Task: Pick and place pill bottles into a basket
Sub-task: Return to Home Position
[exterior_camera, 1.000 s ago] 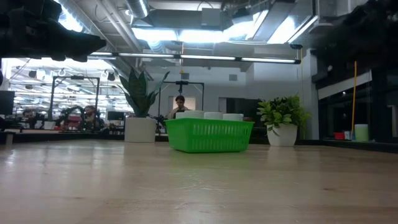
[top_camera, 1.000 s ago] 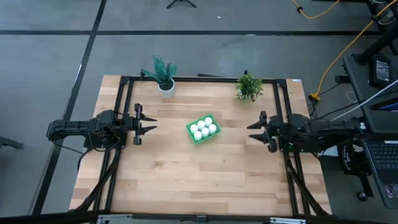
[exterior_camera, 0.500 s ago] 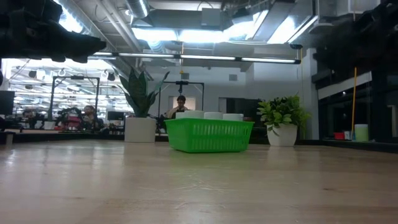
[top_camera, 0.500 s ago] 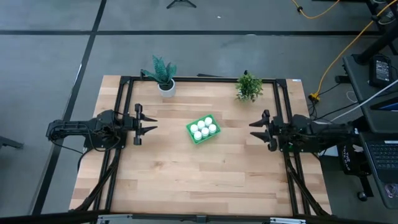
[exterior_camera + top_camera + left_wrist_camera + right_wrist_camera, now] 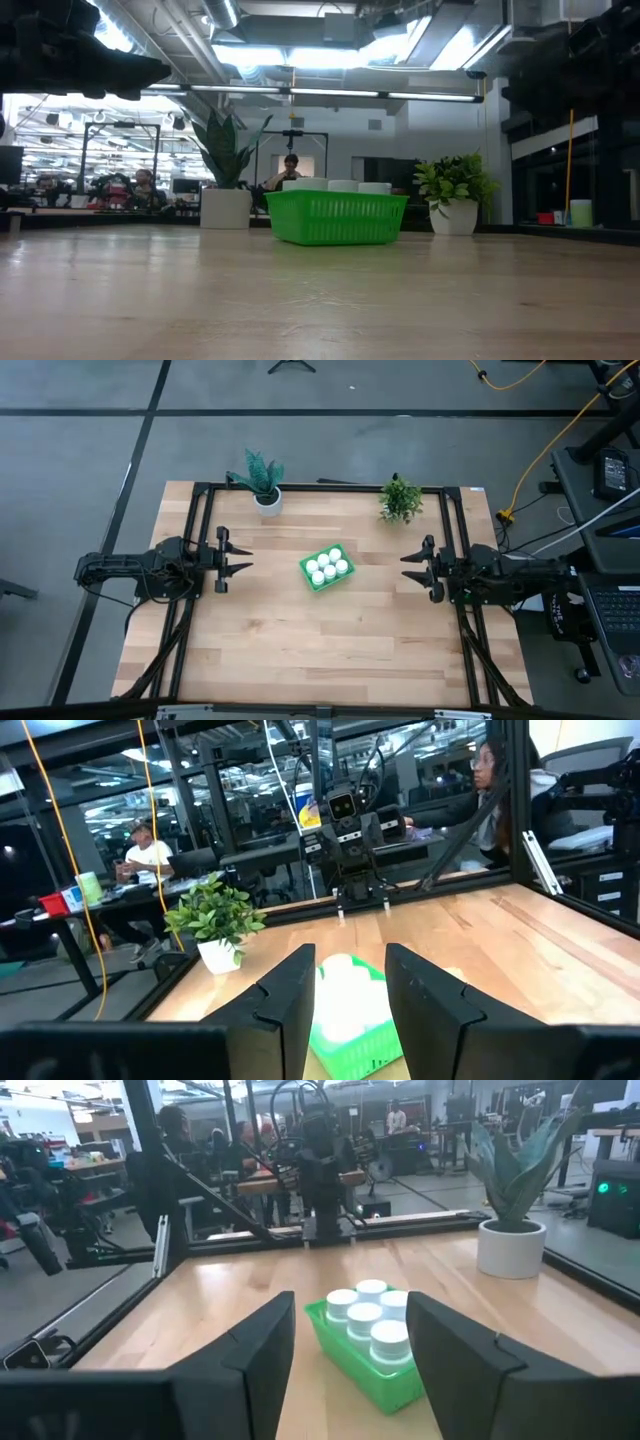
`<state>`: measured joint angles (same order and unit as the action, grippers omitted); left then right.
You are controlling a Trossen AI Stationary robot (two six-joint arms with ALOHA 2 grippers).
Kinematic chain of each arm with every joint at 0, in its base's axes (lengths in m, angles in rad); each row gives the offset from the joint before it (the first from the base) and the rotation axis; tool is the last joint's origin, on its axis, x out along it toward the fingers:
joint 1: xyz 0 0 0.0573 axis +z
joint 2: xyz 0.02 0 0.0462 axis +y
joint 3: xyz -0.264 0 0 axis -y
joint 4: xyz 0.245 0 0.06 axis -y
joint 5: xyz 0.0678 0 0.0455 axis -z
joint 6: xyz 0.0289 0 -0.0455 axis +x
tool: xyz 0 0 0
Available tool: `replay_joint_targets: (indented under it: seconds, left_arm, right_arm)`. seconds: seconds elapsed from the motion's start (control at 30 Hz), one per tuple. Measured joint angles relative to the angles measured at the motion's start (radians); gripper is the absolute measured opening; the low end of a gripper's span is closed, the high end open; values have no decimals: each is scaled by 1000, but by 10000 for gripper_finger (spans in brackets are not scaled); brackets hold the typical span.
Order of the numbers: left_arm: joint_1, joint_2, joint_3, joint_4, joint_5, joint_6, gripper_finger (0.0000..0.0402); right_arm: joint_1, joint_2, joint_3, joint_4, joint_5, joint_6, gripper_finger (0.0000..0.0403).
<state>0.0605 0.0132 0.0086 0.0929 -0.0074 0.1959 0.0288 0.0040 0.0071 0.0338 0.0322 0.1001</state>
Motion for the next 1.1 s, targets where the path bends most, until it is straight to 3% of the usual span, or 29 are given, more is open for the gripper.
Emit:
replay_joint_targets:
  seconds: [1.1]
  left_arm:
    - [0,0,0,0,0,0,120]
  right_arm:
    - [0,0,0,-1,0,24,194]
